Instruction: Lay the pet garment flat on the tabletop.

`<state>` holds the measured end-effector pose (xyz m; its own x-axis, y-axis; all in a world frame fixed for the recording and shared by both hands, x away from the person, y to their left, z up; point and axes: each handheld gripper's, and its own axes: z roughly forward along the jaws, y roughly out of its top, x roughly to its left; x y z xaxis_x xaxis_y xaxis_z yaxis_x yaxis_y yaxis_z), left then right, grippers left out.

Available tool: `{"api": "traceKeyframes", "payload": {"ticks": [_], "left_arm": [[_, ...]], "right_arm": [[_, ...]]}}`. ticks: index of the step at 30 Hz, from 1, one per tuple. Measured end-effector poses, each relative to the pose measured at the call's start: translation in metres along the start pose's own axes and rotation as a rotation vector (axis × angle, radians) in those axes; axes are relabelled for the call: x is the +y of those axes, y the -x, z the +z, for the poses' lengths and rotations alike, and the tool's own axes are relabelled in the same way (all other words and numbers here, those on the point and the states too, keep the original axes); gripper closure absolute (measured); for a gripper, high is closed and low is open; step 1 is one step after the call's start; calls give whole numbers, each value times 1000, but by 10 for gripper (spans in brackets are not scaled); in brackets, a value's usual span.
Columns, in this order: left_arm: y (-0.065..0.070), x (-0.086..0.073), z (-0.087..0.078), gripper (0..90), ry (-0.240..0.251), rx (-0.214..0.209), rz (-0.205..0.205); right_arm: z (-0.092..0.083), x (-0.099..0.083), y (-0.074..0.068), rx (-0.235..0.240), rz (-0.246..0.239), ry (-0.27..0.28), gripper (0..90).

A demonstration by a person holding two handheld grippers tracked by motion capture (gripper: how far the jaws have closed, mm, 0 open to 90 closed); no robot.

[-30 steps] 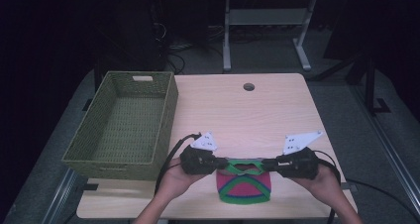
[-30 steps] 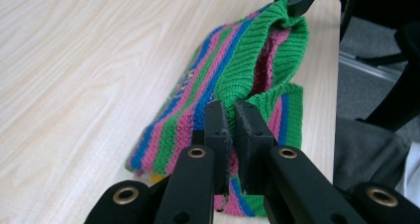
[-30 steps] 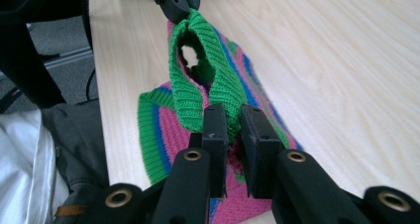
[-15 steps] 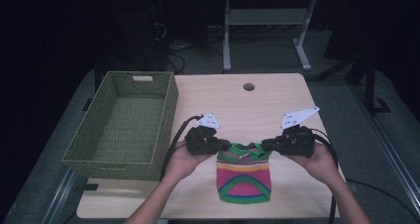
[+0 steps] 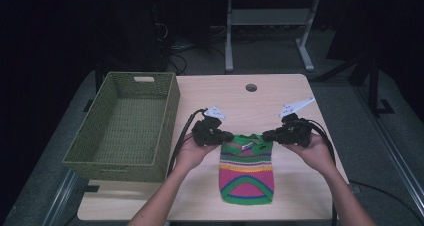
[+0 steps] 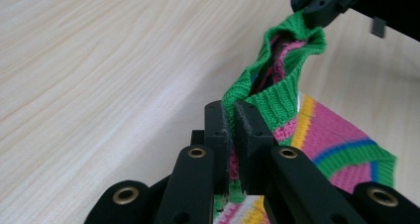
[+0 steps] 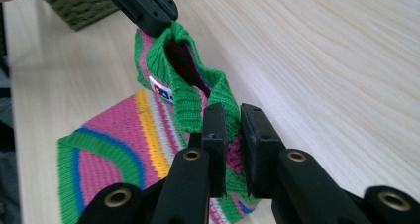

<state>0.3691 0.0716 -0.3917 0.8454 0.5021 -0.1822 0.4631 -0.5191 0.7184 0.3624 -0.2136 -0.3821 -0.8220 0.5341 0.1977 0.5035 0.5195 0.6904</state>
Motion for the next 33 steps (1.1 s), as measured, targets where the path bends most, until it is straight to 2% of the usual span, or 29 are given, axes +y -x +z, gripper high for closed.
{"api": "traceKeyframes", "payload": {"ticks": [4,8,13,17,19,20,21,22,24,26,28,33], "left_arm": [[-6,0,6,844,9,12,-17],[-13,3,11,844,-6,23,-13],[-19,7,18,838,12,36,-39],[-22,8,22,833,26,65,-48],[-24,9,23,767,58,115,-75],[-24,9,23,741,58,115,-75],[-27,8,24,716,79,122,-108],[-29,8,24,691,85,134,-126],[-29,6,23,672,91,132,-133],[-29,3,23,647,74,140,-123],[-30,0,22,641,69,135,-126],[-28,-7,22,579,45,111,-132]], "right_arm": [[5,-1,6,-18,13,-1,805],[11,-1,12,-25,36,-15,804],[16,-1,22,-31,70,-13,797],[19,-2,29,-41,93,-1,777],[22,-3,34,-65,97,10,719],[22,-3,35,-113,109,13,683],[23,-4,40,-150,117,26,635],[23,-5,42,-150,137,34,613],[22,-7,47,-159,156,37,591],[22,-10,50,-143,177,27,578],[22,-13,50,-150,173,17,576],[20,-17,46,-124,170,6,560]]}}
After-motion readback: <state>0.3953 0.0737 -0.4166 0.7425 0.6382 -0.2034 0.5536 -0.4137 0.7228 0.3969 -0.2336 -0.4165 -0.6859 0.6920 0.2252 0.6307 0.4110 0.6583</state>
